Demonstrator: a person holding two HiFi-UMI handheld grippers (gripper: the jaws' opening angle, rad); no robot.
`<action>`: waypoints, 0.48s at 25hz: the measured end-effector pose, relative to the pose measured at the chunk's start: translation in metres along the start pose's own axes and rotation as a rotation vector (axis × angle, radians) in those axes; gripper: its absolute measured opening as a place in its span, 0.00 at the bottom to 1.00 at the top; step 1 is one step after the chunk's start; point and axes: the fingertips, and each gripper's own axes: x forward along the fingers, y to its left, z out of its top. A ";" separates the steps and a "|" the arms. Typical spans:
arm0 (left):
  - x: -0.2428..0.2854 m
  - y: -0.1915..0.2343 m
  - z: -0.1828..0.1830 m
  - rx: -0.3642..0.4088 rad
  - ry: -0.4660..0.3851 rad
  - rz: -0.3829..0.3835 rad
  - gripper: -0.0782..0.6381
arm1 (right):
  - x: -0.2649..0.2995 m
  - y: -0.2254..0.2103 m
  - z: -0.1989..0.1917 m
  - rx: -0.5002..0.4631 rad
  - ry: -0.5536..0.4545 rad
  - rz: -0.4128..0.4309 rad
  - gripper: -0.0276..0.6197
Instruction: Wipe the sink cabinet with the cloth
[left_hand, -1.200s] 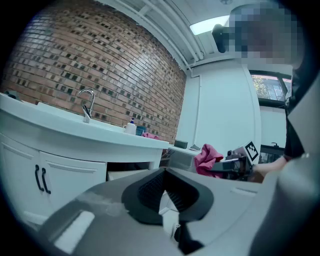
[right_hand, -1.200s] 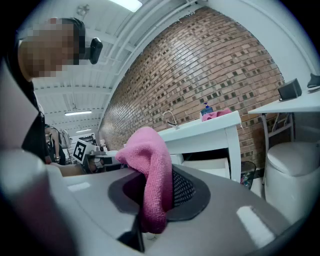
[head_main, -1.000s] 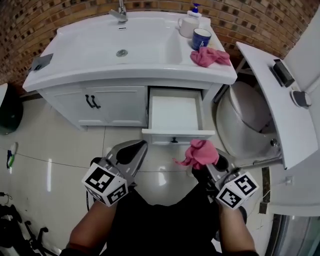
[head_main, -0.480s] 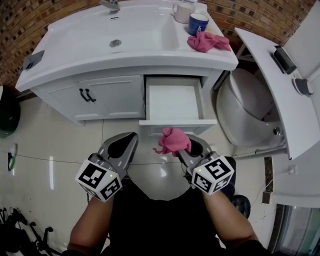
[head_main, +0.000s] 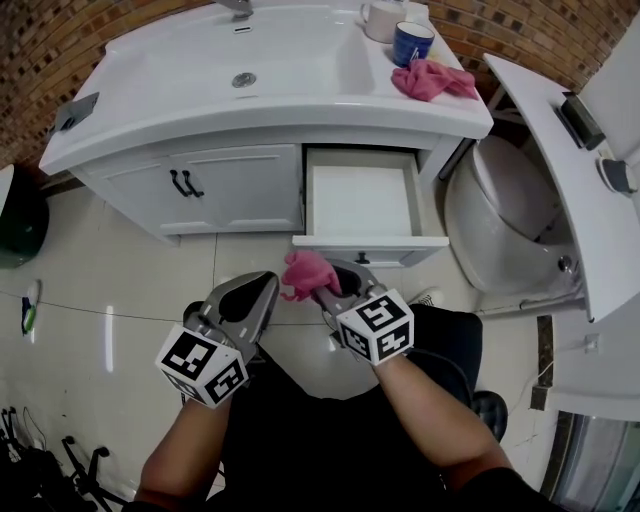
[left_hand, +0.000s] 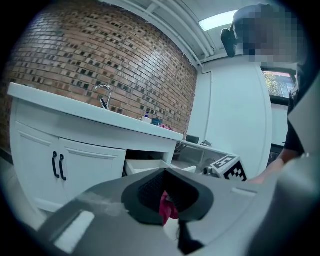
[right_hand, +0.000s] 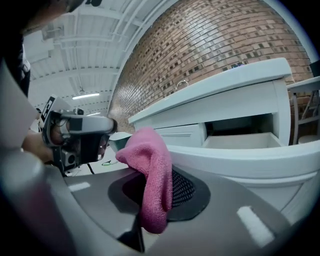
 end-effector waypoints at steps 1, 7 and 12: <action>-0.001 0.000 0.000 0.000 0.000 0.000 0.12 | 0.006 0.000 -0.002 -0.003 0.009 0.000 0.16; -0.004 -0.002 -0.001 0.009 0.008 -0.011 0.12 | 0.014 -0.013 -0.016 -0.029 0.055 -0.051 0.16; -0.002 -0.003 -0.004 0.008 0.005 -0.024 0.12 | -0.006 -0.044 -0.019 -0.008 0.050 -0.125 0.16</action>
